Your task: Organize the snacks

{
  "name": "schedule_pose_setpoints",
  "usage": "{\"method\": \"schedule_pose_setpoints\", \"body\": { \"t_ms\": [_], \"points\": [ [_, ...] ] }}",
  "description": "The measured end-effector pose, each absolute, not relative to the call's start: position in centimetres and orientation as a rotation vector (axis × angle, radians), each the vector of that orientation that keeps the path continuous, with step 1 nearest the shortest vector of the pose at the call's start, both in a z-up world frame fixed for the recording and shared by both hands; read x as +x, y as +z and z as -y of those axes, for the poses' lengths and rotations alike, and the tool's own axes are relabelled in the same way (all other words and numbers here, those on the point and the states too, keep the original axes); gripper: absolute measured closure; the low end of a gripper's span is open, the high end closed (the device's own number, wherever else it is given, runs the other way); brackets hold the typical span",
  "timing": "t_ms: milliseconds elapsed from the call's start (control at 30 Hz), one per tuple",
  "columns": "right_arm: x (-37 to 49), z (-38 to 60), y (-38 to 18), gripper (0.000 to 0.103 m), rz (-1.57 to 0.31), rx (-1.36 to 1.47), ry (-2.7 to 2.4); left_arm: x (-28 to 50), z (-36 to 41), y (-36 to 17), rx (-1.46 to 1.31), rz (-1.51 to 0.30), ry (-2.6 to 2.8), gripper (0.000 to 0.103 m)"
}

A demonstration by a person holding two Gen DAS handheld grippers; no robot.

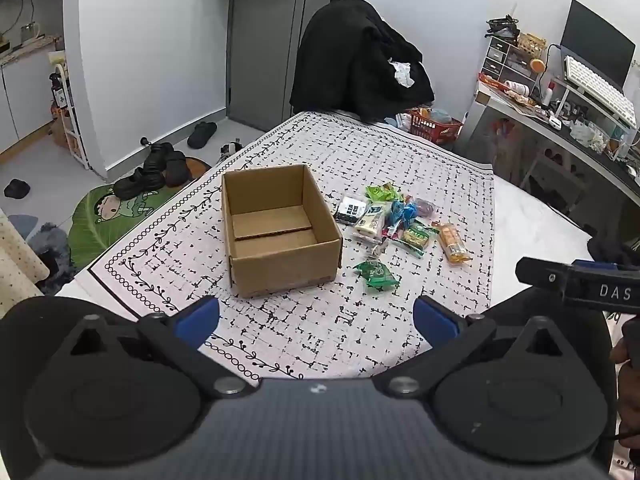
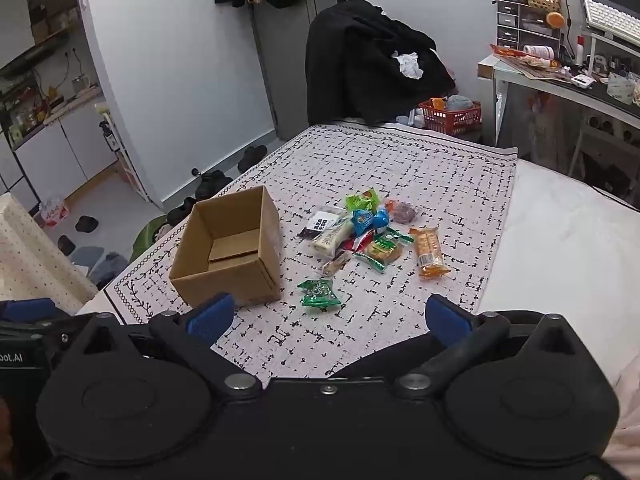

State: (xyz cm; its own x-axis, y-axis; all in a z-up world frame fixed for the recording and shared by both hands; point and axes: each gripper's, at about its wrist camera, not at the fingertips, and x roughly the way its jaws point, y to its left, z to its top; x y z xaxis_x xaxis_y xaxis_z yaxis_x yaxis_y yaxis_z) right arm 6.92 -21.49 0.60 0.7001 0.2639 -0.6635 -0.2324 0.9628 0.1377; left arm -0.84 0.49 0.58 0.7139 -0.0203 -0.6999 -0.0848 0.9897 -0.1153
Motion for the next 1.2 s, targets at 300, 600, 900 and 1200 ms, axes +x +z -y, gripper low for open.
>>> {"method": "schedule_pose_setpoints", "body": {
  "t_ms": [300, 600, 900, 1200],
  "points": [
    [6.99, 21.4, 0.62, 0.0, -0.75, 0.045, 0.283, -0.78, -0.86, 1.12, -0.143, -0.769, 0.042, 0.0],
    [7.08, 21.34, 0.72, 0.0, -0.751, 0.043, 0.283, -0.68, -0.89, 1.12, -0.144, -0.769, 0.041, 0.0],
    [7.11, 21.43, 0.58, 0.0, -0.751, 0.049, 0.278, -0.65, -0.68, 1.11, -0.144, -0.77, 0.042, 0.0],
    [7.13, 21.56, 0.66, 0.0, -0.75, 0.049, 0.28, -0.65, -0.63, 1.14, -0.143, -0.768, 0.041, 0.0]
  ]
}}
